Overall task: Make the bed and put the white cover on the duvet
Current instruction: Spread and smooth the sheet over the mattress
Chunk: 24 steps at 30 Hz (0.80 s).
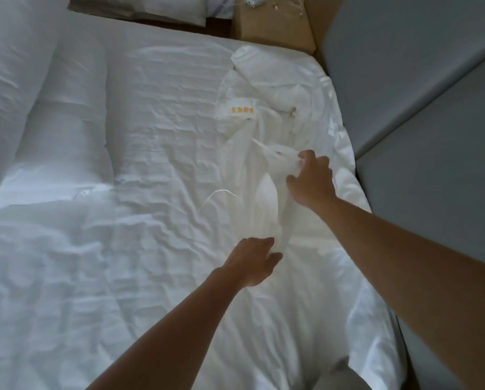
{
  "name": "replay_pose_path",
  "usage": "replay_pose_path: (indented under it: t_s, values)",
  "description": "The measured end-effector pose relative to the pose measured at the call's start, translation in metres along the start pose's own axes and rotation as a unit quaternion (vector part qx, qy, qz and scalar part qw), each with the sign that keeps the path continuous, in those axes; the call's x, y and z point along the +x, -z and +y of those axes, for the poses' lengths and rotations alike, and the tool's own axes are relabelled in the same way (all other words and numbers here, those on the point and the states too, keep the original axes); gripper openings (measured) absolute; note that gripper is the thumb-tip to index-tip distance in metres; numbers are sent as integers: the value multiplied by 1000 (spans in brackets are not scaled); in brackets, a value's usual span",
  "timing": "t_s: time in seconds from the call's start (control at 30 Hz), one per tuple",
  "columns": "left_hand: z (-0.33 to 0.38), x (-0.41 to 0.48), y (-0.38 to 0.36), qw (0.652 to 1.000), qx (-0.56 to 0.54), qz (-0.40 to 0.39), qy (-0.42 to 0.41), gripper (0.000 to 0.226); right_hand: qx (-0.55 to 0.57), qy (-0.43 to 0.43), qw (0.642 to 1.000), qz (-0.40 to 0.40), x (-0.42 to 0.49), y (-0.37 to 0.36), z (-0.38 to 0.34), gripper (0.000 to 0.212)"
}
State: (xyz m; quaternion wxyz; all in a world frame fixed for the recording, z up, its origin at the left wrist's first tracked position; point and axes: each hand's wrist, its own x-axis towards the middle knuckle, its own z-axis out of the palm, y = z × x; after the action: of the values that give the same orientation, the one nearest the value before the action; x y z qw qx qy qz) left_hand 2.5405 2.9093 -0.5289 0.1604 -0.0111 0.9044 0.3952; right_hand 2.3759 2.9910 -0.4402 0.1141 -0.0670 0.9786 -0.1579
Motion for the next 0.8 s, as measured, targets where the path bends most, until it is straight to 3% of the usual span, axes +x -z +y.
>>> replay_pose_path:
  t_s: [0.1,0.2,0.27,0.37,0.47,0.6,0.7,0.8]
  values:
    - [-7,4,-13,993,-106,-3,55,33,133,-85,984,-79,-23,-34,18,67]
    - [-15,7,-27,976,-174,-15,128,46,126,-124,971,-163,-41,-65,44,68]
    - [-19,3,-39,978,-156,-38,137,42,109,-132,971,-167,-49,-85,60,57]
    - [-20,0,-56,979,-132,-44,150,31,177,-177,956,-151,-58,-102,81,24]
    - [-21,-1,-58,976,-139,-21,166,36,207,-205,946,-140,-69,-111,104,21]
    - [-11,7,-53,985,-20,-83,152,26,247,-227,933,-134,-93,-114,122,18]
    - [-1,10,-54,966,153,-165,132,59,267,-187,934,-146,-114,-120,132,24]
    - [3,10,-62,955,210,-191,88,55,289,-135,930,-183,-135,-129,141,30]
